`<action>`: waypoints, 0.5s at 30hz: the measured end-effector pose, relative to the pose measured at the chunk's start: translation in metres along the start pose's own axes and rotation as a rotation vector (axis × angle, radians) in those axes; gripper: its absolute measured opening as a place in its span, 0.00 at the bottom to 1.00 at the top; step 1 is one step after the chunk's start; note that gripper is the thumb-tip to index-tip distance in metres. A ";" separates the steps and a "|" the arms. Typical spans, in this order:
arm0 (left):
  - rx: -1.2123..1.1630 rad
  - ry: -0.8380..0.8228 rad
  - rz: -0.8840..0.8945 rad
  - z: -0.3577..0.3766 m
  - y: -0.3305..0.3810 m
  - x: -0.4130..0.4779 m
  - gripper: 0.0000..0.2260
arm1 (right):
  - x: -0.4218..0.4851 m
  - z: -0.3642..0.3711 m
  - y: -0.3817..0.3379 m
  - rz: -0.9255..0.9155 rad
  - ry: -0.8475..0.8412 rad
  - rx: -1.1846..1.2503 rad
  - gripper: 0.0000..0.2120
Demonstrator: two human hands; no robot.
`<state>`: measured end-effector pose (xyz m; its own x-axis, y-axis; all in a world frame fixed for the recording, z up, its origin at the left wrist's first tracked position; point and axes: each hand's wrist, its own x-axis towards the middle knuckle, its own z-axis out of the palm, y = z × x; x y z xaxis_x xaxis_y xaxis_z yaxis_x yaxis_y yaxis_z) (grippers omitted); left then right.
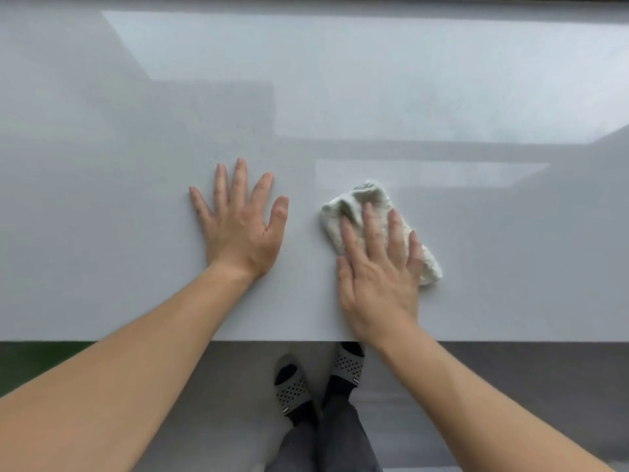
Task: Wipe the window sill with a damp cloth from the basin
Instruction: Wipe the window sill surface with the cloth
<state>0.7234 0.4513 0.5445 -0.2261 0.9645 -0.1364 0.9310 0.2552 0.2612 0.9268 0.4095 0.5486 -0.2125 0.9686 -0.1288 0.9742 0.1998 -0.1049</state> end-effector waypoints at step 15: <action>0.069 0.012 0.049 0.001 0.003 -0.005 0.31 | -0.050 -0.006 0.044 0.053 -0.065 0.043 0.27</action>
<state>0.7275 0.4468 0.5446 -0.1832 0.9765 -0.1133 0.9584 0.2031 0.2007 0.9805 0.3704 0.5560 -0.1662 0.9658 -0.1992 0.9804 0.1403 -0.1380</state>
